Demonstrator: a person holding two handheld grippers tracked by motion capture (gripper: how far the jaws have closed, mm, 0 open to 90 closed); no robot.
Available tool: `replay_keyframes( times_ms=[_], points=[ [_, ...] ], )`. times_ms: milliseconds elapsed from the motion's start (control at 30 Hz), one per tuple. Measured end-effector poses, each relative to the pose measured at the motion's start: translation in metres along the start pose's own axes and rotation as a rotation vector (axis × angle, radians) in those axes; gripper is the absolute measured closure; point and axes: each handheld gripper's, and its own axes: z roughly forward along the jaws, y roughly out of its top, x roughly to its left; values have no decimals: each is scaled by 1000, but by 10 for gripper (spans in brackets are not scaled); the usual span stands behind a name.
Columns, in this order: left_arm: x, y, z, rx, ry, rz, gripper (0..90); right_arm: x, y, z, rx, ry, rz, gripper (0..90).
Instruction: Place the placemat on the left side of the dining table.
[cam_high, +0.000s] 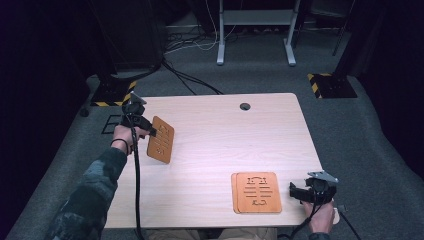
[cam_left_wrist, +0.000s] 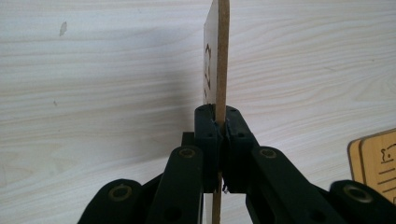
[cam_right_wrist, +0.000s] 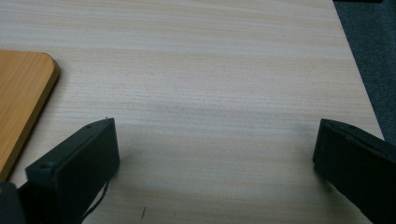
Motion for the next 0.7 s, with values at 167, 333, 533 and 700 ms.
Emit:
replay_keyframes(
  times_ms=[167, 333, 533, 700],
  points=[
    [9, 1, 3, 24, -3, -21, 862, 0, 0, 0, 0, 0, 0, 0],
    [16, 3, 7, 35, -3, -42, 862, 0, 0, 0, -2, 0, -4, 0],
    [21, 4, 9, 47, 4, -54, 861, 0, 0, 0, -3, 0, -4, 0],
    [20, 5, 11, 33, 31, -50, 855, 0, 0, 0, -3, 0, -4, 0]
  ],
)
